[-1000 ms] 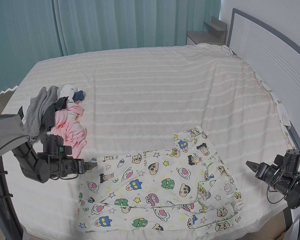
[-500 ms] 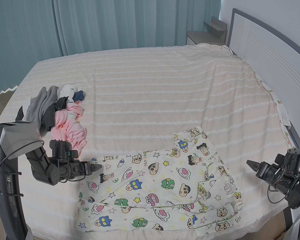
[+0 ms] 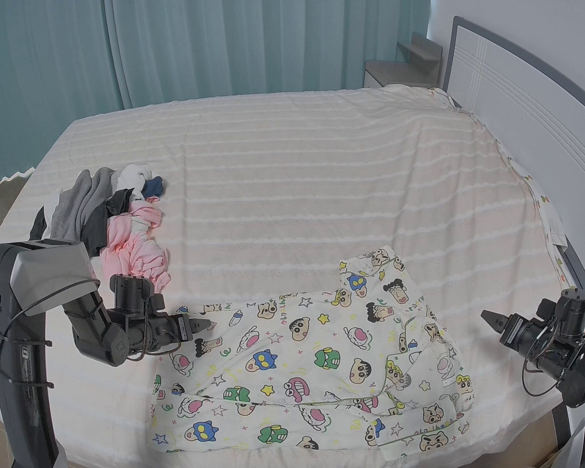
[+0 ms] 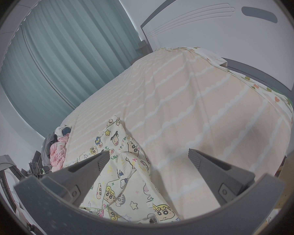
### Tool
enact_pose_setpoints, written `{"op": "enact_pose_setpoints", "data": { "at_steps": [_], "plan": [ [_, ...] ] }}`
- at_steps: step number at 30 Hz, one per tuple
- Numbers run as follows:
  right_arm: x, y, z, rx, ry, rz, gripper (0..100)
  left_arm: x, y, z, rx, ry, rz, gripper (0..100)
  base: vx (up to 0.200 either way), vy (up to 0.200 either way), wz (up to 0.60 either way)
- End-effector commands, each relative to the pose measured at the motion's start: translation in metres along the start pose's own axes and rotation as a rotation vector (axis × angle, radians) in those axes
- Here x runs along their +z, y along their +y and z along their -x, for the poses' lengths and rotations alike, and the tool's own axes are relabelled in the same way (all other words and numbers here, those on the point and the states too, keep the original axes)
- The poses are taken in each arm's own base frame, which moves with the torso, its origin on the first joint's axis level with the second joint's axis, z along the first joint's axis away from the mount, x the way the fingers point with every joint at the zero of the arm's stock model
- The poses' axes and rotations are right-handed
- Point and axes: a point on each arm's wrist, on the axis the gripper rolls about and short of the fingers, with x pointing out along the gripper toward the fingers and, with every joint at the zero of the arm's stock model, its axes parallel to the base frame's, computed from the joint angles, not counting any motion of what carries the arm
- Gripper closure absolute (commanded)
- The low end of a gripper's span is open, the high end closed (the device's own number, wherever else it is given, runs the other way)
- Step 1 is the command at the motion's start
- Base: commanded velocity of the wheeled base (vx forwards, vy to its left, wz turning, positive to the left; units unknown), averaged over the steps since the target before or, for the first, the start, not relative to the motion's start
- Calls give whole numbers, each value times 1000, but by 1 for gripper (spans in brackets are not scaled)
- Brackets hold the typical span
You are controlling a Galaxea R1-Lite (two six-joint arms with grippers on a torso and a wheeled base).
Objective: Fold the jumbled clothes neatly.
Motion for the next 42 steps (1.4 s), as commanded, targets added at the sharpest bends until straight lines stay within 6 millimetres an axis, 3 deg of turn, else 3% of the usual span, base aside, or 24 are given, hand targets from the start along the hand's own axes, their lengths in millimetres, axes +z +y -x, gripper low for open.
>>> {"op": "enact_pose_setpoints", "data": {
  "at_steps": [1, 5, 8, 14, 21, 23, 33, 42],
  "plan": [
    [-2, -1, 3, -6, 11, -1, 0, -3, -1, -2, 0, 10, -2, 100, 0, 0, 0],
    [0, -2, 2, 2, 1, 3, 0, -4, 1, 2, 10, 11, 0, 100, 0, 0, 0],
    [14, 4, -10, 72, -38, 11, 0, -1, 0, 8, 18, -16, -3, 100, 0, 0, 0],
    [43, 18, -57, 134, 39, 35, 0, 3, -8, 23, 54, -101, -23, 100, 0, 0, 0],
    [78, 52, -114, 243, 199, 54, 0, 5, -14, 48, 94, -157, 15, 100, 0, 0, 0],
    [80, 57, -125, 264, 218, 61, 0, 5, -15, 52, 95, -160, 14, 100, 0, 0, 0],
    [52, 69, -185, 320, 359, 174, 0, 1, -30, 55, 64, -153, -13, 100, 0, 0, 0],
    [26, 57, -215, 325, 415, 267, 0, -8, -34, 54, 55, -120, -20, 100, 0, 0, 0]
  ]
}}
